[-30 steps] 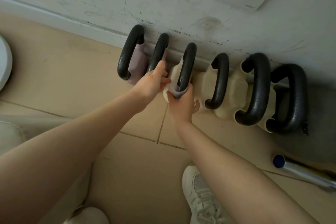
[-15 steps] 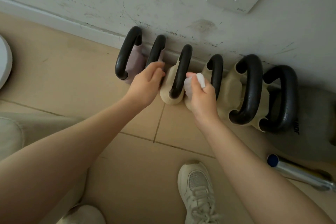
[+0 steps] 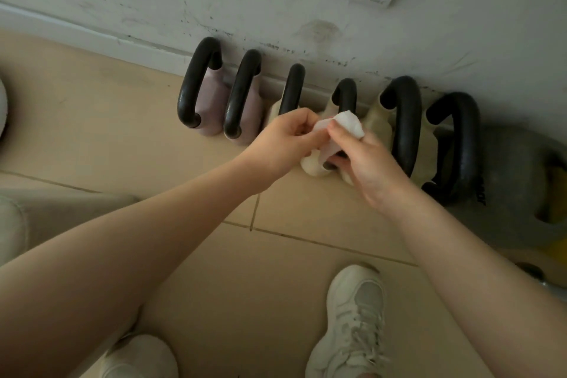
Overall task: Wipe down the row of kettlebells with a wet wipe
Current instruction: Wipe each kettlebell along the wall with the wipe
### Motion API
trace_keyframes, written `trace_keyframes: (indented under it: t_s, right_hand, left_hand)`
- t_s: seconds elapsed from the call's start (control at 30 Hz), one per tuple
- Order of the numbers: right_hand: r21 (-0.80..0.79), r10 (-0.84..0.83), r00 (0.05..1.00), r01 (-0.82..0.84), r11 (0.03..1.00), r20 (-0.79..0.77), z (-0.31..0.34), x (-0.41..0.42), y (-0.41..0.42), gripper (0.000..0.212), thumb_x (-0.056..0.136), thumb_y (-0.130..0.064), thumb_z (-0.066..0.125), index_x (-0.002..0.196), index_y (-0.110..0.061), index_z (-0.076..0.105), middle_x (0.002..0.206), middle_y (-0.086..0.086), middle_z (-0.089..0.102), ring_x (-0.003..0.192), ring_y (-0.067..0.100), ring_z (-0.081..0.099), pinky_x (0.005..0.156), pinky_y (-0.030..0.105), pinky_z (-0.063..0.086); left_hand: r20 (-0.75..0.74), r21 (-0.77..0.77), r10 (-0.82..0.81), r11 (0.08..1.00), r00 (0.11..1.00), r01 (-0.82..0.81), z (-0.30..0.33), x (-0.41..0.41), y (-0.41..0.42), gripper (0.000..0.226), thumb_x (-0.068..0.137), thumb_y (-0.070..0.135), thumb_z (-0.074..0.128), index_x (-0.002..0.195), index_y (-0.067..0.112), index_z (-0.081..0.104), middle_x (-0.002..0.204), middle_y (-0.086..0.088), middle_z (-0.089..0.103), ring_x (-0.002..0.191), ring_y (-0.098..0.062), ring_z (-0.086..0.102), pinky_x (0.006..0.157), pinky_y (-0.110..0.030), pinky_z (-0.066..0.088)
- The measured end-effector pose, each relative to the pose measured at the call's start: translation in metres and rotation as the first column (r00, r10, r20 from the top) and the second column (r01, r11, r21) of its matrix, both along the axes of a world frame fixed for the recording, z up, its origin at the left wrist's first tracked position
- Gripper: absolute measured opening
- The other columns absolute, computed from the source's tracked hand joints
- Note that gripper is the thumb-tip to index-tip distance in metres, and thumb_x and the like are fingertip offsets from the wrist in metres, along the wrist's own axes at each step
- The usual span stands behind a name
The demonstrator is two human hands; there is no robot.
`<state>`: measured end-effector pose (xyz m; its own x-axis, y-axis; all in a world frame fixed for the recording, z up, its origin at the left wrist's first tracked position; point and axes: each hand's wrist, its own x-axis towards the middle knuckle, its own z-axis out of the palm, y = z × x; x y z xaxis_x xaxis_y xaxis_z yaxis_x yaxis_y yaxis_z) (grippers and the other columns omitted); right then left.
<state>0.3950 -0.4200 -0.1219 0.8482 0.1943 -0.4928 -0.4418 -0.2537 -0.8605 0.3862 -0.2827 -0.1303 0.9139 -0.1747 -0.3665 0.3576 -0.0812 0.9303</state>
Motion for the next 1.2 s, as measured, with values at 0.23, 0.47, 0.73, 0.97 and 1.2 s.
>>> trace_keyframes:
  t_s: [0.23,0.47,0.73,0.97,1.2]
  right_hand:
    - [0.151,0.005,0.999,-0.013,0.988,0.053,0.018,0.020,-0.020,0.010,0.085,-0.010,0.060,0.092,-0.016,0.063,0.085,-0.005,0.066,0.078,-0.001,0.064,0.076,0.016,0.052]
    - [-0.241,-0.269,0.880,0.381,0.893,0.392,0.003,0.029,-0.051,0.010,0.091,-0.029,0.055,0.084,-0.021,0.054,0.071,-0.011,0.055,0.059,-0.004,0.054,0.058,0.018,0.046]
    - [-0.279,-0.047,0.974,0.109,0.954,0.221,-0.019,0.032,-0.023,0.027,0.097,-0.038,0.041,0.080,-0.023,0.057,0.074,-0.009,0.059,0.073,0.003,0.059,0.067,0.019,0.047]
    - [-0.338,-0.046,0.970,0.128,0.933,0.240,-0.025,0.049,-0.034,0.019,0.092,-0.015,0.053,0.110,-0.018,0.047,0.091,-0.006,0.060,0.081,0.007,0.059,0.065,0.014,0.046]
    - [-0.143,-0.296,0.920,0.267,0.953,-0.256,-0.040,0.061,-0.002,0.039,0.091,-0.039,0.051,0.119,-0.011,0.054,0.099,0.002,0.063,0.090,0.021,0.060,0.080,0.036,0.048]
  left_hand:
    - [-0.107,-0.140,0.056,0.988,0.993,-0.070,0.008,0.016,0.004,0.006,0.090,0.016,0.057,0.085,0.015,0.056,0.087,-0.008,0.061,0.080,-0.018,0.061,0.074,-0.030,0.053]
    - [-0.133,0.086,0.137,0.988,0.982,-0.126,-0.008,0.037,-0.023,0.019,0.093,0.016,0.049,0.106,0.018,0.063,0.098,-0.002,0.070,0.094,-0.013,0.066,0.086,-0.026,0.052]
    - [-0.303,0.112,0.234,0.971,0.924,-0.209,-0.015,0.062,-0.049,0.026,0.096,0.032,0.044,0.085,0.019,0.063,0.088,-0.003,0.067,0.097,-0.022,0.065,0.092,-0.035,0.051]
    - [-0.390,0.031,0.314,0.944,0.865,-0.329,-0.021,0.060,-0.046,0.045,0.096,0.045,0.037,0.108,0.010,0.063,0.112,-0.010,0.067,0.104,-0.024,0.064,0.093,-0.035,0.052]
    - [-0.391,0.017,0.317,0.941,0.864,-0.338,-0.020,0.055,-0.048,0.062,0.096,0.053,0.025,0.104,0.009,0.066,0.115,-0.008,0.066,0.108,-0.023,0.061,0.097,-0.032,0.046]
